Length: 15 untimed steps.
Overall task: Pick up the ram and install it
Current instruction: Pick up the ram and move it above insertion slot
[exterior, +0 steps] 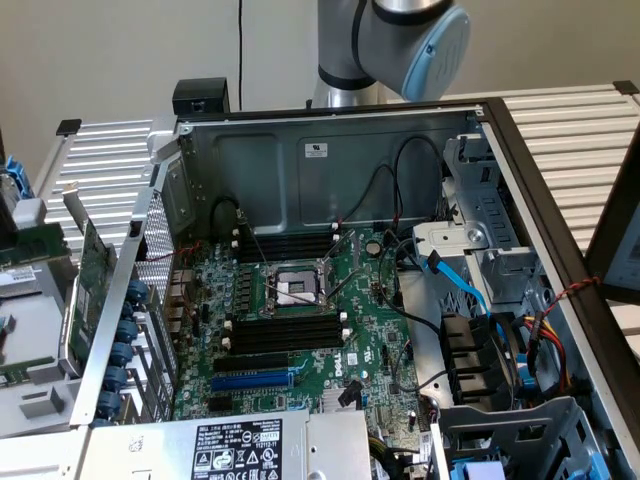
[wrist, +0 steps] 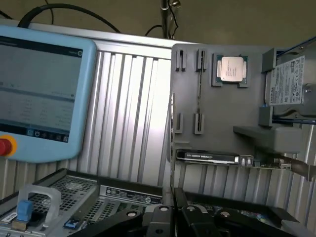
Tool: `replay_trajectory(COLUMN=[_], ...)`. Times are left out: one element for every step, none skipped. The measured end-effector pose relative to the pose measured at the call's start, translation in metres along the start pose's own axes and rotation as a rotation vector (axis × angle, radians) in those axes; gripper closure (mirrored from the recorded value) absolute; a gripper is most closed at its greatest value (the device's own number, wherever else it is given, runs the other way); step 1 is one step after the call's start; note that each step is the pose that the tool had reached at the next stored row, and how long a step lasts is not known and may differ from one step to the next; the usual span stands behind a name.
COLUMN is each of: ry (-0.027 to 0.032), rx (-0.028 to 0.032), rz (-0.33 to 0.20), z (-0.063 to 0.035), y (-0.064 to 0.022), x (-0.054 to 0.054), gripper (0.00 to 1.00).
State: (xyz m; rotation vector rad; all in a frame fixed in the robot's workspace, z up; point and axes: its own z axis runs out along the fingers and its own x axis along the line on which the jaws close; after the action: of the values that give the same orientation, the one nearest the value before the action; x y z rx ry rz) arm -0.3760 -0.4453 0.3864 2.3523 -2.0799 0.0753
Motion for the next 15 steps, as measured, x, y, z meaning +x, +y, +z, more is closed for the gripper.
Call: replay_trajectory(ry=[-0.0003, -0.0006, -0.0009, -0.0012, -0.0012, -0.0013, -0.0014, -0.0015, -0.0015, -0.0017, -0.0018, -0.0019, -0.0019, -0.002, -0.0022], rx=[0.0001, 0.0, 0.0001, 0.0001, -0.0001, -0.0003, -0.0005, -0.0012, -0.0019, -0.0027, -0.0034, -0.0043, -0.005, -0.0058, -0.007], rz=[0.0, 0.0, 0.0, 0.0, 0.0, 0.0, 0.0, 0.0, 0.0, 0.0, 0.0, 0.0, 0.0, 0.0, -0.001], z=[-0.0044, -0.0088, -0.013, -0.0173, -0.022, -0.0264, -0.0307, -0.0345, -0.0382, -0.0418, -0.0442, -0.0461, -0.0471, -0.0475, -0.0475], y=[-0.0042, -0.0082, -0.0122, -0.0163, -0.0209, -0.0251, -0.0294, -0.0336, -0.0379, -0.0423, -0.0466, -0.0509, -0.0556, -0.06, -0.0643], x=[0.001, 0.003, 0.004, 0.005, 0.006, 0.008, 0.009, 0.01, 0.011, 0.011, 0.012, 0.013, 0.014, 0.014, 0.015], gripper=[0.87, 0.87, 0.87, 0.87, 0.87, 0.87, 0.87, 0.87, 0.87, 0.87, 0.87, 0.87, 0.87, 0.87, 0.87])
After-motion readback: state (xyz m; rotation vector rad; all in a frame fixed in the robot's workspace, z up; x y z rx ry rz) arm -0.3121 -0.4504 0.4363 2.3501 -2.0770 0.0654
